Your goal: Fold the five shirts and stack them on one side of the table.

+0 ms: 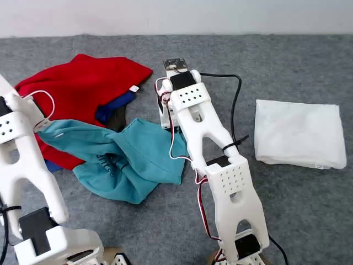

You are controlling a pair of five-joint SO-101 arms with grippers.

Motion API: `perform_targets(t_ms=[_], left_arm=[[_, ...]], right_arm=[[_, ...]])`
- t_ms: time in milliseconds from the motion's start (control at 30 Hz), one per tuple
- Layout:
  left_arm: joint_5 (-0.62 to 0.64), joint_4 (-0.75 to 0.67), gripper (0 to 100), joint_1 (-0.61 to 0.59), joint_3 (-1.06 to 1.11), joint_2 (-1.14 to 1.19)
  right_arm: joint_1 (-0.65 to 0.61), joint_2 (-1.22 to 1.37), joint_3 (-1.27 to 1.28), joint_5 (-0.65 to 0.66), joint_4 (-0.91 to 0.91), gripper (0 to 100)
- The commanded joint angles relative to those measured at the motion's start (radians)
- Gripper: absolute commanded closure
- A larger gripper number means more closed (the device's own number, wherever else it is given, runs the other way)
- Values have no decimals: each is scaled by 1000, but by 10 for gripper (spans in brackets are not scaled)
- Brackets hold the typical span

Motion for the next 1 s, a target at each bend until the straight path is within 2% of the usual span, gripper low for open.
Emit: perform_targets(t_ms=[0, 133, 400, 833, 967], left_arm=[[-6, 2, 988, 2, -7, -11], [-6, 2, 988, 2, -7, -11], [-6, 3, 988, 2, -7, -11], [-6, 3, 988, 2, -7, -11], [-6, 3, 988, 2, -7, -11]], right_arm=[[2, -10, -40, -2, 19, 879], [-1, -10, -40, -2, 19, 778], [-4, 27, -38, -2, 24, 897], [-7, 70, -46, -2, 38, 910], [-7, 70, -46, -2, 24, 969]])
